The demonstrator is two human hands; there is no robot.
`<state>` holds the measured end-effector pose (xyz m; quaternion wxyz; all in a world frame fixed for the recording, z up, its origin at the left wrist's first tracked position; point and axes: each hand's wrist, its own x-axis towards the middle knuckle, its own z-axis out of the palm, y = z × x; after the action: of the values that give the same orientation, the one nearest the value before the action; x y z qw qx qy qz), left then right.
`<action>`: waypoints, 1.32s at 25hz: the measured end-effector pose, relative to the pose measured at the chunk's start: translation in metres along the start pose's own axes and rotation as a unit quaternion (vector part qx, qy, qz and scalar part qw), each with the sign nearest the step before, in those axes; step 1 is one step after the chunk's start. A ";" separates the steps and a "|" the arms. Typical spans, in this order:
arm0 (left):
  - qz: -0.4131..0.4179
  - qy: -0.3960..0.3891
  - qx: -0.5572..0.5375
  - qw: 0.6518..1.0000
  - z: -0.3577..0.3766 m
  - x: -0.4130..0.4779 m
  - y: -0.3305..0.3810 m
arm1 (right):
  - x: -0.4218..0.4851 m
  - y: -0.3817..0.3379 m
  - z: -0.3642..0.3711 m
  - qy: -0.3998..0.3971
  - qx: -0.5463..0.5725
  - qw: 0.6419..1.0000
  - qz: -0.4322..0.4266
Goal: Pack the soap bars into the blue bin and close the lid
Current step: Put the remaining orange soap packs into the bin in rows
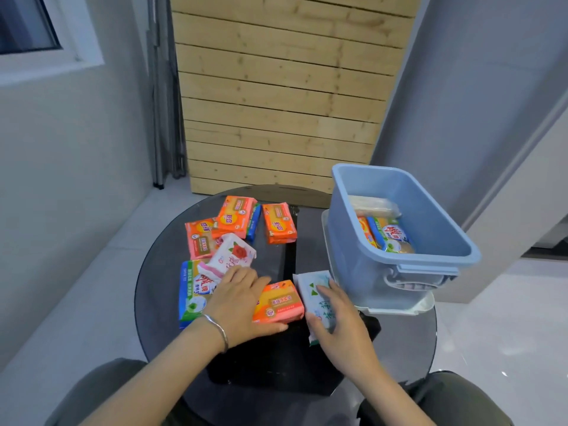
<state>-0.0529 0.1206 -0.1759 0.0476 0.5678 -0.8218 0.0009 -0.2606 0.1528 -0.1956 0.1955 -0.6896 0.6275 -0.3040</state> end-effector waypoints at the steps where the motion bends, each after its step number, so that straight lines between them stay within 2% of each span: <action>1: -0.012 0.043 -0.008 0.999 -0.005 0.001 -0.003 | 0.002 -0.001 -0.003 0.003 -0.011 1.000 -0.029; 2: -0.034 0.096 -0.016 0.995 -0.011 0.005 -0.010 | 0.006 -0.005 -0.006 -0.012 -0.021 0.998 -0.062; 4: -0.116 0.143 -0.054 0.981 -0.022 0.015 -0.030 | 0.019 -0.016 -0.009 -0.121 -0.043 0.985 -0.118; 6: -0.189 0.095 -0.120 0.970 -0.029 0.029 -0.053 | 0.036 -0.028 -0.005 -0.251 -0.070 0.956 -0.136; 8: -0.232 0.055 -0.187 0.953 -0.031 0.045 -0.070 | 0.054 -0.036 0.002 -0.312 -0.110 0.933 -0.141; 11: -0.275 0.030 -0.235 0.932 -0.030 0.067 -0.088 | 0.070 -0.043 0.008 -0.311 -0.171 0.918 -0.178; 15: -0.308 -0.007 -0.291 0.906 -0.028 0.087 -0.104 | 0.076 -0.044 -0.007 -0.318 -0.074 0.931 -0.161; 18: -0.300 -0.042 -0.285 0.909 -0.027 0.103 -0.105 | 0.079 -0.044 -0.023 -0.320 -0.008 0.937 -0.139; 21: -0.309 -0.055 -0.266 0.911 -0.026 0.121 -0.097 | 0.079 -0.046 -0.031 -0.350 0.002 0.927 -0.133; 24: -0.328 -0.046 -0.260 0.907 -0.028 0.131 -0.092 | 0.079 -0.049 -0.035 -0.355 0.042 0.927 -0.111; 28: -0.306 0.013 -0.287 0.908 -0.032 0.122 -0.097 | 0.079 -0.061 -0.042 -0.276 0.180 0.944 -0.030; 29: -0.296 0.049 -0.331 0.895 -0.038 0.119 -0.098 | 0.080 -0.066 -0.045 -0.250 0.227 0.941 -0.009; 30: -0.290 0.084 -0.398 0.866 -0.048 0.116 -0.098 | 0.082 -0.073 -0.049 -0.230 0.278 0.933 0.011; 32: -0.280 0.120 -0.543 0.783 -0.075 0.112 -0.090 | 0.091 -0.089 -0.065 -0.196 0.362 0.911 0.036; 33: -0.275 0.114 -0.593 0.748 -0.089 0.111 -0.083 | 0.097 -0.095 -0.076 -0.177 0.387 0.904 0.036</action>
<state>-0.0077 -0.0075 -0.0829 0.4665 0.6223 -0.4534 -0.4354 -0.2378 0.0785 -0.0603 0.5661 -0.5791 0.4394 -0.3887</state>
